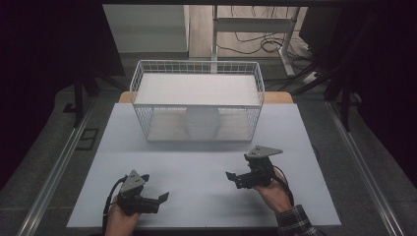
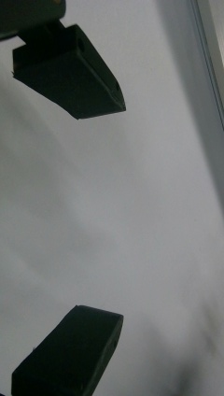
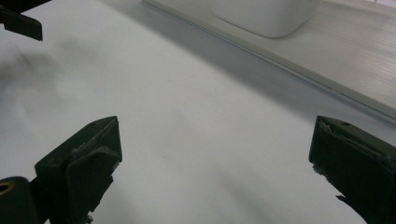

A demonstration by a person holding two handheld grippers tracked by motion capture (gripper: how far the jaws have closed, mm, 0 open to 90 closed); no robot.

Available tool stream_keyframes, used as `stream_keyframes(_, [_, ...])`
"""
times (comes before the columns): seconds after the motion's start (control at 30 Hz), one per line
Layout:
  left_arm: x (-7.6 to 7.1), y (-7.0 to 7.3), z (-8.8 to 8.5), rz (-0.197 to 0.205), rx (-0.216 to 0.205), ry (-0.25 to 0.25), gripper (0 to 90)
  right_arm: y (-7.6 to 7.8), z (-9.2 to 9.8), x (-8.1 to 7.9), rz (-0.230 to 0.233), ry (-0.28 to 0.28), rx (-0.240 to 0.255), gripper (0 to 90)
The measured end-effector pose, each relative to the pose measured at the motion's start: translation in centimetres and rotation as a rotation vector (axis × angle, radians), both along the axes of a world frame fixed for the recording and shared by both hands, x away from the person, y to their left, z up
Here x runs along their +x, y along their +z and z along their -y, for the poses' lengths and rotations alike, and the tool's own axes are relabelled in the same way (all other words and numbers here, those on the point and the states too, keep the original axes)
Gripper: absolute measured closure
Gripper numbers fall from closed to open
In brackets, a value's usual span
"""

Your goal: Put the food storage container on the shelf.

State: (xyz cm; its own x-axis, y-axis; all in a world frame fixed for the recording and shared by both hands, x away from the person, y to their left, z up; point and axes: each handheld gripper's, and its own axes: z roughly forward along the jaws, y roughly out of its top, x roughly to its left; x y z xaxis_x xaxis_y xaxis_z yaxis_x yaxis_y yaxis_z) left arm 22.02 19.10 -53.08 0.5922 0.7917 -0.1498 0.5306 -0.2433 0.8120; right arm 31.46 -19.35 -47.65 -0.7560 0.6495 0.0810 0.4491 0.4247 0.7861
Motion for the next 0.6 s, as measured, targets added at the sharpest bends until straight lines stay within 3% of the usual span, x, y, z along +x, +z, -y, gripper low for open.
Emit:
stream_keyframes(0.4, [-0.1,0.4,-0.7,0.009,-0.011,0.013,2.6,-0.3,3.5,-2.3,0.025,-0.078,0.0,0.0])
stream_keyframes(0.6, [-0.6,0.5,-1.2,0.011,0.016,0.039,0.3,-0.4,5.3,-3.4,0.036,-0.128,0.001,0.0])
